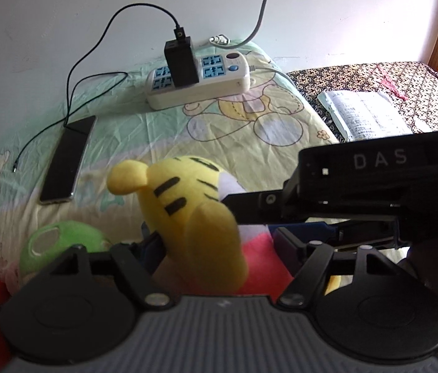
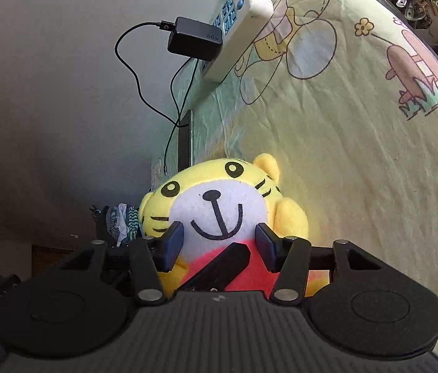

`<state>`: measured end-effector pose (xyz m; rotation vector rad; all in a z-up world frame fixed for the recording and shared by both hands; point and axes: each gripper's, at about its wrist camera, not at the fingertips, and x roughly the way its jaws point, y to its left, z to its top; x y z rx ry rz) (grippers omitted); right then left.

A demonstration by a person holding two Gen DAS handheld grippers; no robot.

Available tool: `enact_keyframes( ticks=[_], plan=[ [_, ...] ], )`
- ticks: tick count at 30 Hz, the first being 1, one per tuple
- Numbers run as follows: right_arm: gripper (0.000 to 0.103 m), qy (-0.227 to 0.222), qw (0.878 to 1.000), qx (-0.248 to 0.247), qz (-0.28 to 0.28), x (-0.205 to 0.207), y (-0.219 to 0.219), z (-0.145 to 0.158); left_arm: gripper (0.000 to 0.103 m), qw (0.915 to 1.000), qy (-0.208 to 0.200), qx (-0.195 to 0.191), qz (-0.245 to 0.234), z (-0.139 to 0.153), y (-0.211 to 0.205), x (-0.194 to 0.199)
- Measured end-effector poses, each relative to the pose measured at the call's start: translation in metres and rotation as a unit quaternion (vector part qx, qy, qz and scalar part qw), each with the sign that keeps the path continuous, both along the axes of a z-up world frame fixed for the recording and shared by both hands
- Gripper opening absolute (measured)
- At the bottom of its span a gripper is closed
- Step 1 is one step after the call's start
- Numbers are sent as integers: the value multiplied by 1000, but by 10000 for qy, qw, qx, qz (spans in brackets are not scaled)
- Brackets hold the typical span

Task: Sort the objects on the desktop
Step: 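Lift and carry the yellow tiger plush with the right tool toward the red box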

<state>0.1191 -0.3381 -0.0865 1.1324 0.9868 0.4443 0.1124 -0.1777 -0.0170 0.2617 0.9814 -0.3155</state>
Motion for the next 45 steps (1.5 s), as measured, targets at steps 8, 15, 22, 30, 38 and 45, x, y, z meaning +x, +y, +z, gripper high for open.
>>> enact_keyframes(
  ticks=[8,15,22,30,38,45],
  plan=[
    [54,-96,9996,232,-145,-23,-6,22,74,9994,-198,-176,-214,17,-8,-16],
    [54,-642,9972,188,-336,-57,-7,68,73,9957,-725,-422,-403,59,-2,-49],
    [55,-1287,9914,87,-218,-80,17,109,73,9890,-1331,-572,-309,98,26,-87],
    [55,-1641,9860,72,294,-89,69,128,73,9842,-1659,-596,161,112,77,-118],
    [56,-2027,9777,-57,540,-102,131,158,74,9744,-2085,-760,363,132,143,-140],
    [57,-2277,9711,-54,707,-103,209,176,73,9665,-2379,-790,550,143,222,-148]
  ],
)
